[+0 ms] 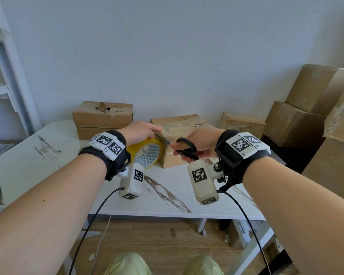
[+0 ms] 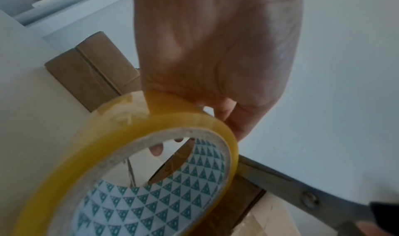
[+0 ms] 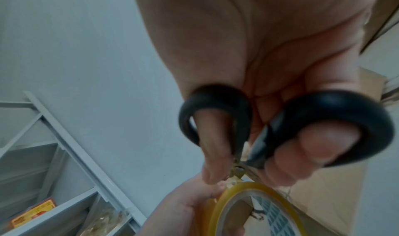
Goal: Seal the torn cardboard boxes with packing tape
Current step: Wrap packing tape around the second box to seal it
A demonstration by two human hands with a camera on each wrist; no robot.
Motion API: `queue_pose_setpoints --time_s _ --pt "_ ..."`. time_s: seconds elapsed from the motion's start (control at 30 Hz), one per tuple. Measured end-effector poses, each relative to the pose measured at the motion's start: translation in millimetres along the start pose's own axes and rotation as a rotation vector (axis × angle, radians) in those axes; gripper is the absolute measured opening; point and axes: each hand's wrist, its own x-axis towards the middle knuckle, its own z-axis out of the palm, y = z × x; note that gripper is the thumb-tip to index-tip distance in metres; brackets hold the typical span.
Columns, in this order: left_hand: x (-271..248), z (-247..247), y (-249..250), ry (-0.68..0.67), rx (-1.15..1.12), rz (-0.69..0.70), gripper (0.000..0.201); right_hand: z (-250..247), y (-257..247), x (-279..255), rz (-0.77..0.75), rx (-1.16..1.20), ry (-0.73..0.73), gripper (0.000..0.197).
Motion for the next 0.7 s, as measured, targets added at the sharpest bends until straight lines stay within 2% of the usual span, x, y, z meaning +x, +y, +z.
queue_pose_setpoints --time_s 0.23,0.33,0.5,0.7 --pt "1 0 -2 0.019 -0.04 -0.012 0.045 -11 -6 -5 -0.02 0.09 0.025 0.025" --pt "2 -2 -7 0.057 -0.06 -0.063 0.046 -18 -9 -11 -0.048 0.159 0.071 0.021" --pt "4 -3 -9 0.087 -0.032 -0.159 0.036 -21 -13 -18 -0.076 0.162 0.061 0.022" --pt "3 -13 -8 0.134 0.027 -0.163 0.022 -32 -17 -13 -0.119 0.177 0.244 0.028"
